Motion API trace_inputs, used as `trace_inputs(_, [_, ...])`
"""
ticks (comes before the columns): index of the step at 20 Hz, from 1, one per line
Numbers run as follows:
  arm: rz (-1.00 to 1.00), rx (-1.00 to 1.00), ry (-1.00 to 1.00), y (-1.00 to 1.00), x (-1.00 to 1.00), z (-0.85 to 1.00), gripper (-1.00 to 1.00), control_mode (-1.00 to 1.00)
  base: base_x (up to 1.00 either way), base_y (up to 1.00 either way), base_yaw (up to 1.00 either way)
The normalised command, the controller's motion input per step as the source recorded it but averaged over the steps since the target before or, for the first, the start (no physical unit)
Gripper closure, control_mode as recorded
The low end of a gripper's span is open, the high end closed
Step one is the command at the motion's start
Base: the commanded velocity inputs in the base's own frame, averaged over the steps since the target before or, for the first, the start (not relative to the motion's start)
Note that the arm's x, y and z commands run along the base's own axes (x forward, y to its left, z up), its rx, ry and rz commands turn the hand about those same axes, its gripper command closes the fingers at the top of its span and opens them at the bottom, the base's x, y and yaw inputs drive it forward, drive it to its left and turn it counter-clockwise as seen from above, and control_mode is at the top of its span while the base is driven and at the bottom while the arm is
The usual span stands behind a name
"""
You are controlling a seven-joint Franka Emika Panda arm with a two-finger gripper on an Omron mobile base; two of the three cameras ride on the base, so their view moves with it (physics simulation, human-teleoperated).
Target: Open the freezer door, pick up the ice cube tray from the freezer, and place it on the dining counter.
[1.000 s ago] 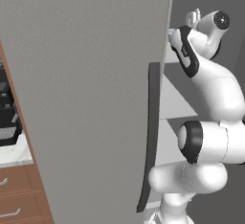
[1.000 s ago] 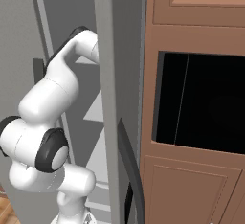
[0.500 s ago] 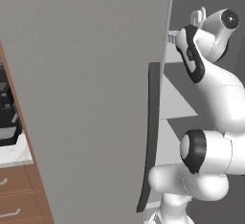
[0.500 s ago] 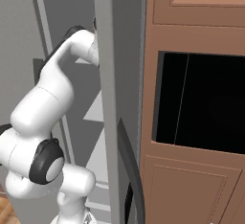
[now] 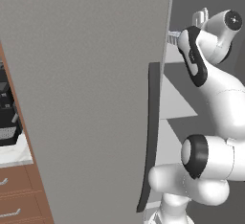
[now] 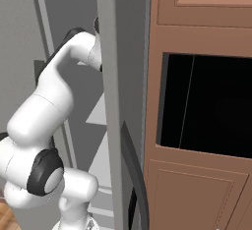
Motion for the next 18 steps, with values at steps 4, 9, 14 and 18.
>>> trace_inputs(4, [0.00, 0.00, 0.00, -0.02, -0.33, 0.00, 1.00, -1.00, 0.00, 0.00, 0.00])
trace_inputs(9, [0.00, 0.00, -0.12, 0.00, -0.75, 0.02, 1.00, -1.00, 0.00, 0.00, 0.00])
trace_inputs(14, [0.00, 0.00, -0.07, 0.21, -0.64, 0.09, 1.00, -1.00, 0.00, 0.00, 0.00])
trace_inputs(18, [0.00, 0.00, -0.05, 0.44, -0.23, 0.01, 1.00, -1.00, 0.00, 0.00, 0.00])
